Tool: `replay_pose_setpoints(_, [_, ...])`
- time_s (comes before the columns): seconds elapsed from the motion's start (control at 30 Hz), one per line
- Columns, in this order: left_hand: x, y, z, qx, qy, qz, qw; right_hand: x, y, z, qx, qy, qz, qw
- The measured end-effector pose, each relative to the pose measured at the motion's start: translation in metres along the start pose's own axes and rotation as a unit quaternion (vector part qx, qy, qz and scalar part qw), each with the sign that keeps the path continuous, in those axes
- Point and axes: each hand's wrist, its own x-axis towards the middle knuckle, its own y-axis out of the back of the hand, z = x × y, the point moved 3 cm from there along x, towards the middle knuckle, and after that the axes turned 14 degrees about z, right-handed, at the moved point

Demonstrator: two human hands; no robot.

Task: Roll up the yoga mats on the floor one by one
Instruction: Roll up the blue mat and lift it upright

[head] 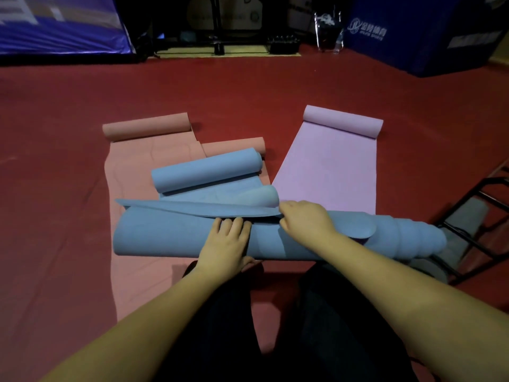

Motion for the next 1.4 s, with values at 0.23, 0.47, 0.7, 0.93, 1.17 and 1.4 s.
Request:
replay_pose_setpoints(0.23, [-0.004,0.002,0.002,-0.011,-0.015,0.101,0.995,-0.008,-0.005,-0.001,0.016,-0.017,0.034,0.999])
replay_pose_setpoints(0.47, [0.008,-0.001,-0.012,-0.016,0.053,-0.037,0.998,-0.008,-0.013,-0.003,0.009,0.002,0.083,0.997])
replay_pose_setpoints(0.7, [0.017,-0.010,-0.021,-0.007,0.059,-0.107,0.992,-0.028,-0.037,-0.005,-0.003,0.037,0.039,0.999])
replay_pose_setpoints(0.93, [0.030,-0.011,-0.022,-0.037,0.052,-0.139,0.988,-0.049,-0.060,-0.012,-0.046,0.016,-0.078,0.996])
replay_pose_setpoints(1.17, [0.034,-0.010,-0.026,-0.042,0.071,-0.158,0.984,-0.043,-0.070,-0.014,-0.065,0.026,-0.042,0.997])
replay_pose_setpoints(1.4, [0.028,0.004,-0.042,-0.155,0.171,-0.015,0.973,-0.013,-0.050,0.013,0.010,0.009,0.029,0.999])
